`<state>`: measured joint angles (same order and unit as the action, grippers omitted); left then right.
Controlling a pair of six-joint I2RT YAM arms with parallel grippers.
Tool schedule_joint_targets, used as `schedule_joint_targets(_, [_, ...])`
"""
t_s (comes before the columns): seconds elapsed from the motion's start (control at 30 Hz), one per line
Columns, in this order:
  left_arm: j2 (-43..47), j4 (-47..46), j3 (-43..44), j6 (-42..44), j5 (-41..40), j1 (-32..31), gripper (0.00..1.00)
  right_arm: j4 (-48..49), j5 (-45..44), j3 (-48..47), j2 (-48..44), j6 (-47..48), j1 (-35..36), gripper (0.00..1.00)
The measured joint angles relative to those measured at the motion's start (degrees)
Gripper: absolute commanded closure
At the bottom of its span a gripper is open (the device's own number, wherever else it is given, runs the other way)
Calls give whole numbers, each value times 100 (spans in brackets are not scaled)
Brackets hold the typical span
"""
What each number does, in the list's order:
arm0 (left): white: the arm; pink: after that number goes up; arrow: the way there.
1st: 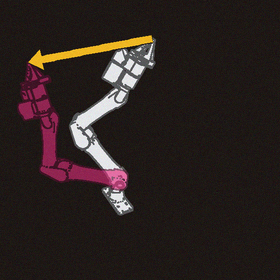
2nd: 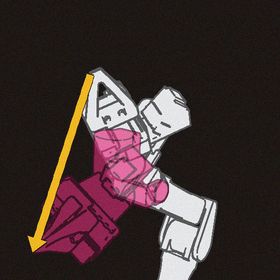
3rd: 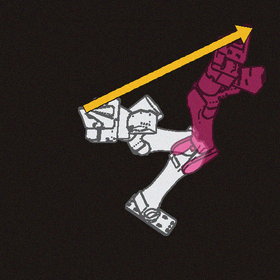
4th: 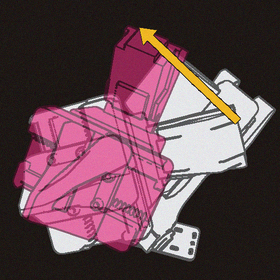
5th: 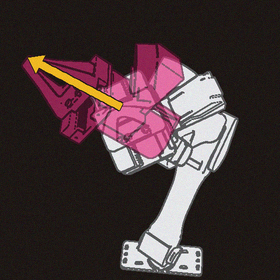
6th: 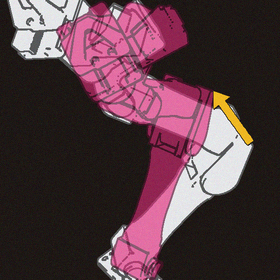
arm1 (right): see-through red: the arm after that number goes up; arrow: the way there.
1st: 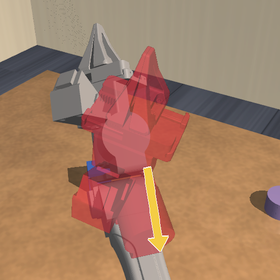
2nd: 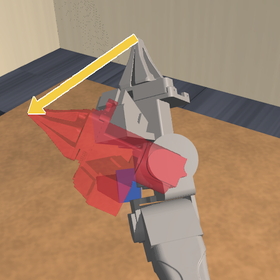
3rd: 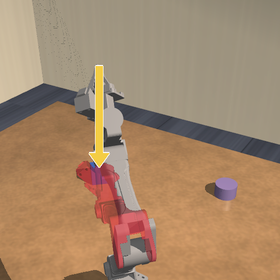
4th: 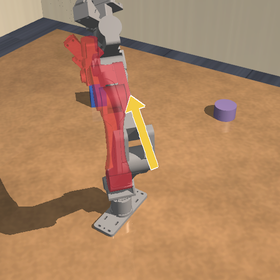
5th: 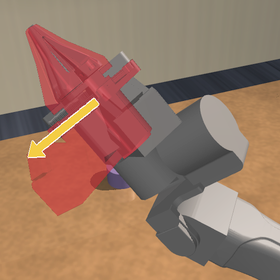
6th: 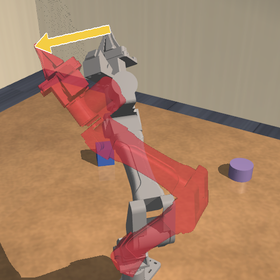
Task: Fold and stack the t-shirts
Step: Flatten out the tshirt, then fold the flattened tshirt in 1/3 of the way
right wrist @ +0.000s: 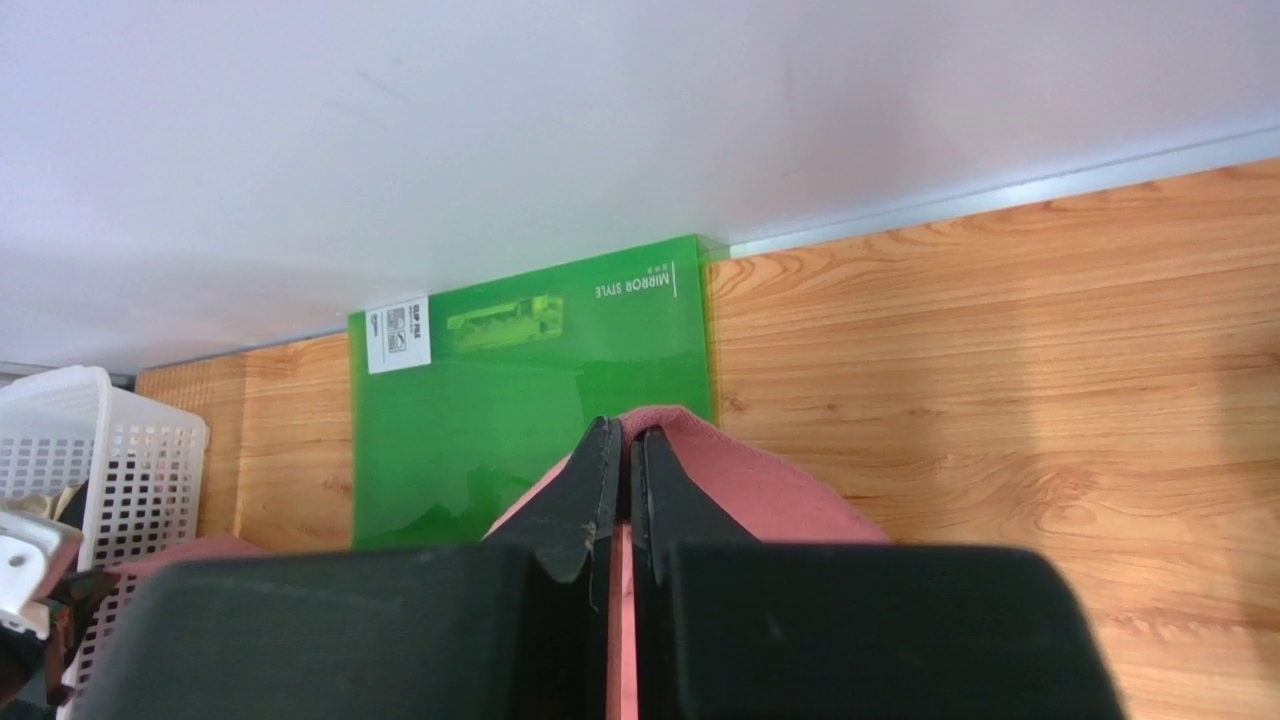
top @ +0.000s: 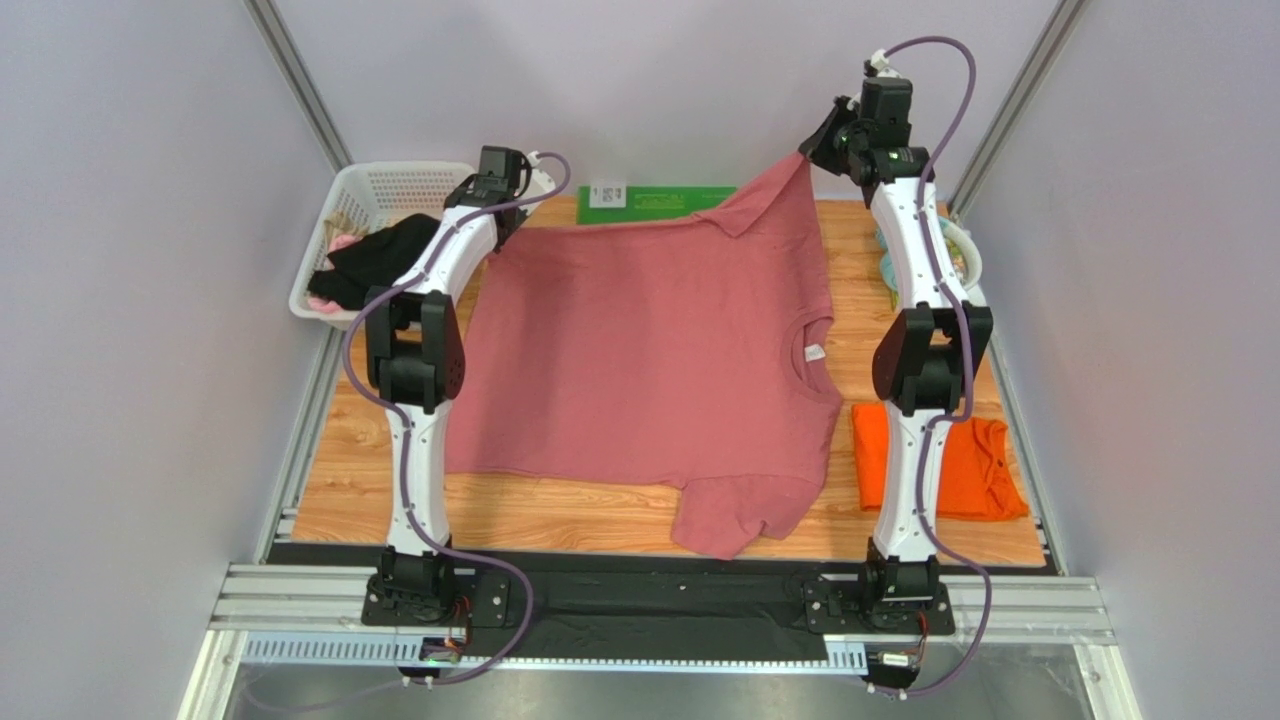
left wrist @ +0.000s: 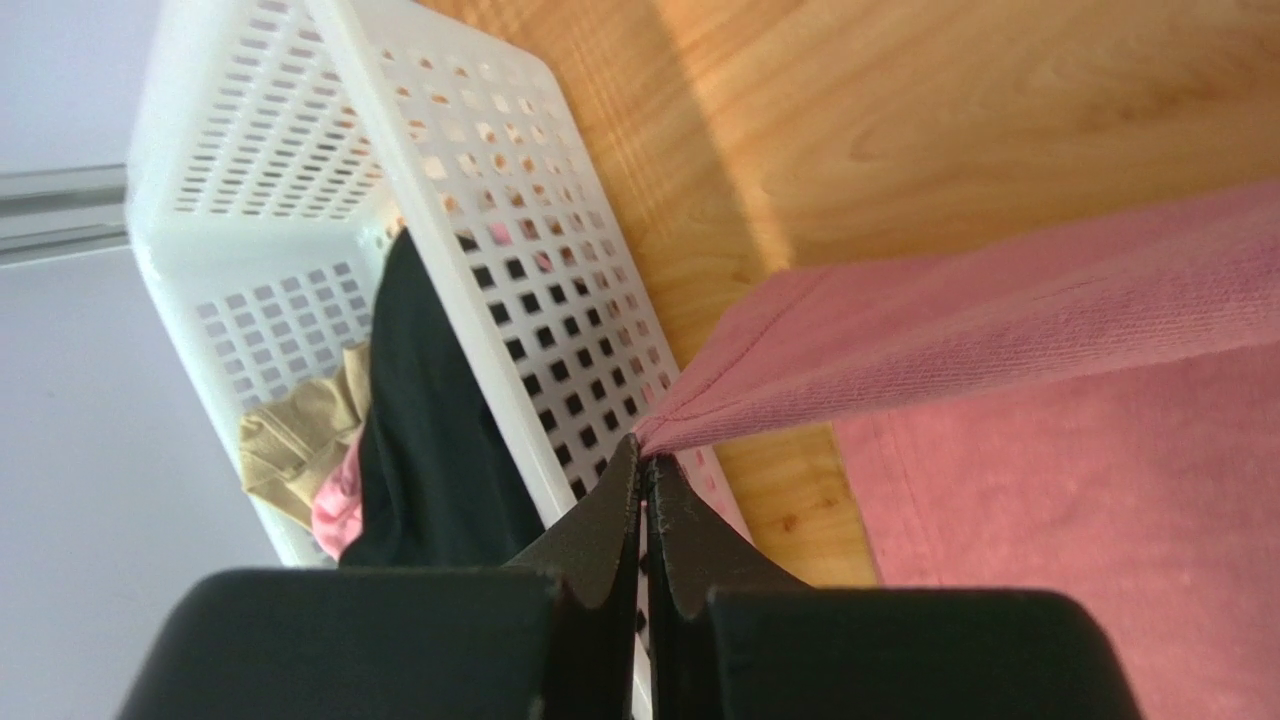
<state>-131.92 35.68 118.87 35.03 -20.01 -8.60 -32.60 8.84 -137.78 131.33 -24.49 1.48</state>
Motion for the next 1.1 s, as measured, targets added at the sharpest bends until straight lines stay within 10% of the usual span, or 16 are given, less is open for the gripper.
schedule_joint_targets(1.1, [-975, -385, 1252, 280, -378, 48, 100, 247, 697, -365, 741, -570, -317, 100])
